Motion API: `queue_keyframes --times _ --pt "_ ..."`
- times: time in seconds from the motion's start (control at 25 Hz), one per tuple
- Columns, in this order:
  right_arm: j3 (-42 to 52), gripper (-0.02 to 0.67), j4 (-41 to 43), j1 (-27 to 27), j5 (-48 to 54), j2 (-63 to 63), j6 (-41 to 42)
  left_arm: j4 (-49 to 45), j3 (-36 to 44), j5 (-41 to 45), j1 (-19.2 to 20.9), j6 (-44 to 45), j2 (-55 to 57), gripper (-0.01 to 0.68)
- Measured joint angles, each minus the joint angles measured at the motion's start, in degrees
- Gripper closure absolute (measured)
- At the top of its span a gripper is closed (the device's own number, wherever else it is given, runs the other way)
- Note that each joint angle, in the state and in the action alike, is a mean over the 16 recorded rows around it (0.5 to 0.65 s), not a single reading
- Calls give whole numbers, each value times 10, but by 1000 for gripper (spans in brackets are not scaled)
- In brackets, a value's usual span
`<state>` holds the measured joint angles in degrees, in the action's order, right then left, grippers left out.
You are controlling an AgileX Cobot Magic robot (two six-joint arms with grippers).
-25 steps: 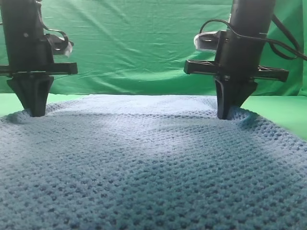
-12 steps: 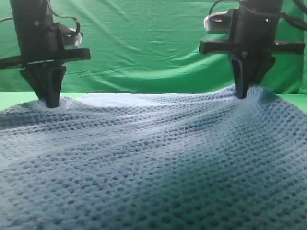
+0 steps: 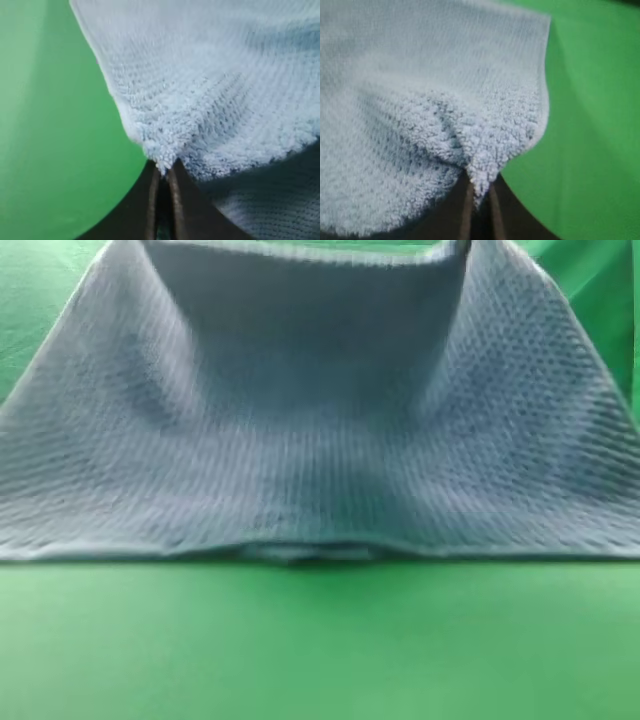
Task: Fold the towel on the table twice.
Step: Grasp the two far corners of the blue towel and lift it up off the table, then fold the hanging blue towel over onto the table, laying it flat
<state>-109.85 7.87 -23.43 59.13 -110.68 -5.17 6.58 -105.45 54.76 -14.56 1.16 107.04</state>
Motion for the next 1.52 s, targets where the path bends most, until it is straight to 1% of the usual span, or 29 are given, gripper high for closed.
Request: queue_keyframes --times 0.2,0.4,0.56,0.72,0.92,1.08,1.24,1.52 --pt "-90 649 18 6 -46 0 12 -3 -60 -55 0 0 -20 673" --pt "-140 649 29 11 -94 0 32 -9 -102 -106 0 -2 -25 673" --pt "-156 649 30 15 -107 0 50 -27 -111 -124 0 -15 -27 673" --pt "-158 649 29 17 -82 1 62 -48 -93 -124 0 -34 -35 673" --pt "-131 649 19 17 -31 19 63 -71 -34 -120 -1 -59 -71 673" --pt "-73 649 7 15 -10 57 58 -72 38 -125 -2 -73 -123 673" --pt "14 649 -11 13 -10 115 54 -50 125 -135 -2 -69 -190 673" --pt "203 649 -54 9 -48 242 55 13 286 -153 -3 -43 -317 673"
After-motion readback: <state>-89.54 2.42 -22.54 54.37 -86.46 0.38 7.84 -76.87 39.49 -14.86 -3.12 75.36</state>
